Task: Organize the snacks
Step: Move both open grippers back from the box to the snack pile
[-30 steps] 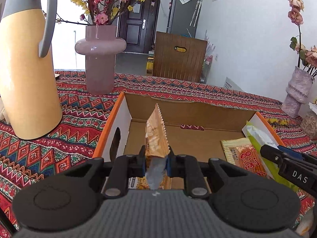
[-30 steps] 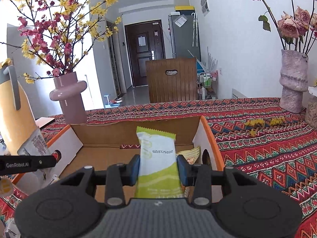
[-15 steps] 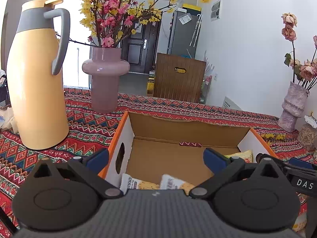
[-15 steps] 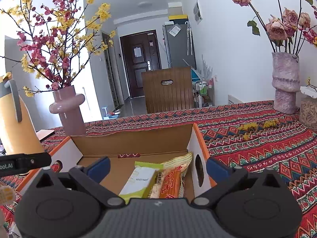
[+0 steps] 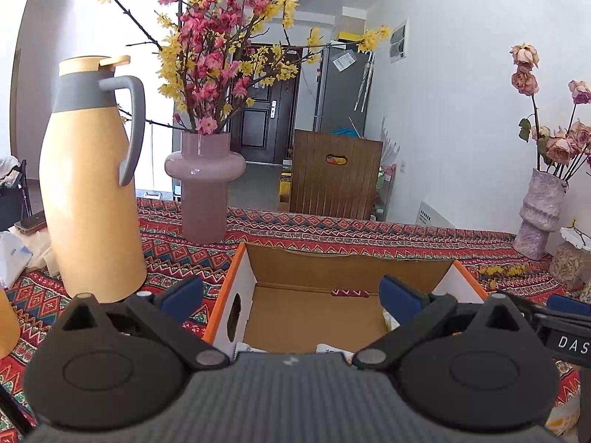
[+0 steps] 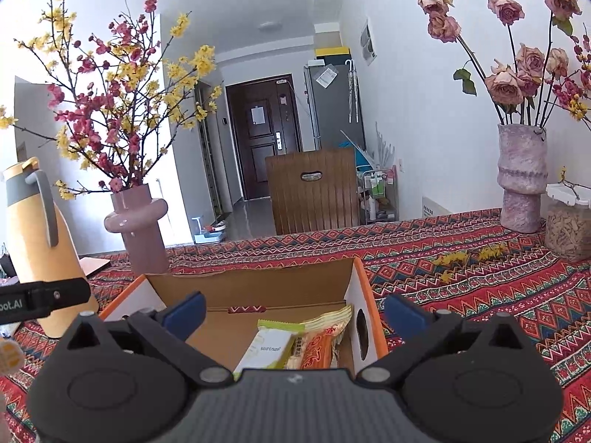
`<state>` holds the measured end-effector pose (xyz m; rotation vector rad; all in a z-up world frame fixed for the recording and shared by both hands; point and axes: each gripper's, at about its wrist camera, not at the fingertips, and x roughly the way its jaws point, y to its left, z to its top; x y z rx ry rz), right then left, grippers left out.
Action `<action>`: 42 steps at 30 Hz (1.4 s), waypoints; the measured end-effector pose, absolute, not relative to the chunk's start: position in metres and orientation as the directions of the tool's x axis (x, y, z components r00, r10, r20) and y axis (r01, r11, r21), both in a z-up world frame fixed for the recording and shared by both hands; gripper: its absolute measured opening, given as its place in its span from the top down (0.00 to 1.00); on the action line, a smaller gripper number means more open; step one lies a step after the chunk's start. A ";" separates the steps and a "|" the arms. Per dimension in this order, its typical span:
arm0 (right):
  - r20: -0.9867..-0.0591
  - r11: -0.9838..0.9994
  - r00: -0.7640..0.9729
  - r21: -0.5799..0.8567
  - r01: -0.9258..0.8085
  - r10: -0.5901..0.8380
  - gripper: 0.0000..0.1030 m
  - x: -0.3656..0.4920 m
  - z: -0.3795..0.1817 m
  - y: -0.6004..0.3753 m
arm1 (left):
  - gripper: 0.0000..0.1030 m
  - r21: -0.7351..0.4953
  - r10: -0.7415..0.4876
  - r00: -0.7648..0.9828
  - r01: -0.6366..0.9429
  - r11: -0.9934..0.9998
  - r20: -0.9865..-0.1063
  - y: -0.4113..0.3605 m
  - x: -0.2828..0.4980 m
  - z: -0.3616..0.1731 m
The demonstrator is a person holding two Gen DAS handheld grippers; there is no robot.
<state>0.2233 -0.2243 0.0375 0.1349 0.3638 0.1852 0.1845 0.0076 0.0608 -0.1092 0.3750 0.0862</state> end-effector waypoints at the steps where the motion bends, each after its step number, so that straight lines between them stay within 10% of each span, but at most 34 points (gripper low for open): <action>1: -0.340 0.974 0.918 0.163 -0.156 0.204 0.00 0.219 0.039 -0.225 | 0.00 -0.089 0.068 0.928 -0.108 0.990 -0.366 0.007 0.180 0.063; 42: -0.611 0.986 0.774 0.121 -0.116 0.166 0.00 0.095 -0.020 -0.206 | 0.00 -0.101 0.022 0.879 -0.079 0.992 -0.477 0.057 0.036 0.011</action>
